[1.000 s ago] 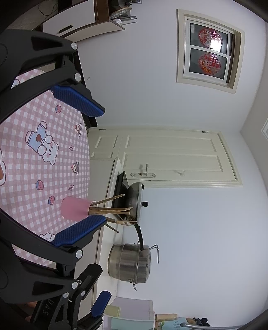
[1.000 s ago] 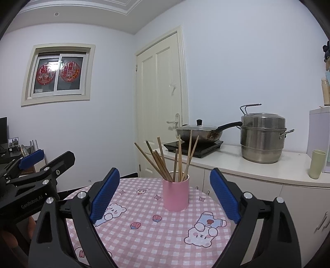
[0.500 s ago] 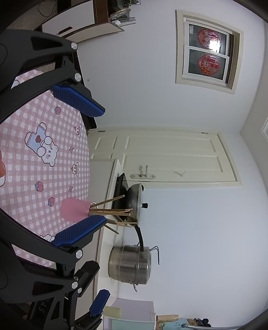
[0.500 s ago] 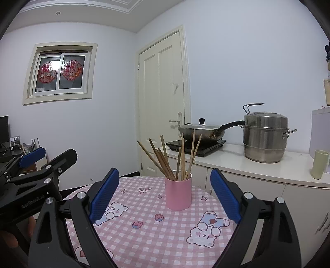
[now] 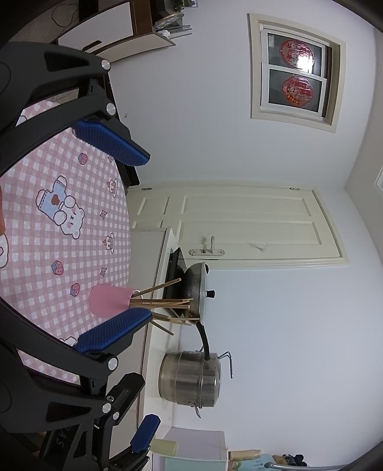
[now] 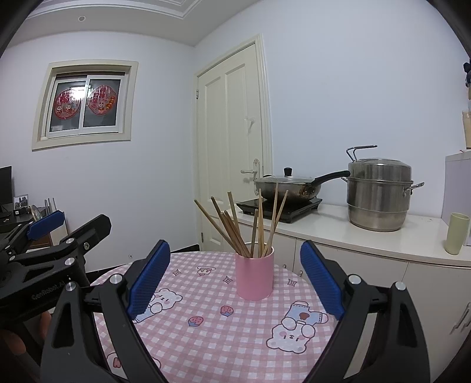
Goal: Organize utensils
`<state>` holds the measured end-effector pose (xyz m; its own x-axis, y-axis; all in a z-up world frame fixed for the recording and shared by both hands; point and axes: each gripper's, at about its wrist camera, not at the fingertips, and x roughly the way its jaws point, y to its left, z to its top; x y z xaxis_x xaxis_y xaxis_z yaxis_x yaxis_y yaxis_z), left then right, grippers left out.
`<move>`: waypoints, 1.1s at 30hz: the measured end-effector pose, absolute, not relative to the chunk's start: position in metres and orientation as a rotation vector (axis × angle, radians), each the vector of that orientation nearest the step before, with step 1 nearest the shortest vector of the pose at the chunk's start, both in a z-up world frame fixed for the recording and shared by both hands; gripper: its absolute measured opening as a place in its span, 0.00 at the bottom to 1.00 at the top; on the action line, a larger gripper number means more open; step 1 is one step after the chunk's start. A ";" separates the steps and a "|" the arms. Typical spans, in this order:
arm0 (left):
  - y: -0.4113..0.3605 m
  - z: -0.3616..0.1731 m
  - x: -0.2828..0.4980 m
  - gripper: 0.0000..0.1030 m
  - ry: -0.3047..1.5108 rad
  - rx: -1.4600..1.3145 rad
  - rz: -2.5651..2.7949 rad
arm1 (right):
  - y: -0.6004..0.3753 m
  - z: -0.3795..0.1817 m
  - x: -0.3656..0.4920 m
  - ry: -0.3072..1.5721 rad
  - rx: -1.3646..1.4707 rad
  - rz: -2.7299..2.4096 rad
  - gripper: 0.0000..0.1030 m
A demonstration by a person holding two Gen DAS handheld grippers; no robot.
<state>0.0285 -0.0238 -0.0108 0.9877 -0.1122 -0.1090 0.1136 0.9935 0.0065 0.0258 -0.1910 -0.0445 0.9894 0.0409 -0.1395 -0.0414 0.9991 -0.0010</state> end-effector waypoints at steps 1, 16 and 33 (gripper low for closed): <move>-0.024 -0.011 0.028 0.93 0.107 0.015 -0.109 | -0.191 -0.045 0.026 0.141 -0.003 0.043 0.84; -0.016 -0.013 0.032 0.93 0.118 -0.019 -0.124 | -0.190 -0.046 0.028 0.147 0.000 0.049 0.85; -0.017 -0.015 0.030 0.93 0.116 -0.005 -0.104 | -0.190 -0.049 0.029 0.153 -0.001 0.053 0.85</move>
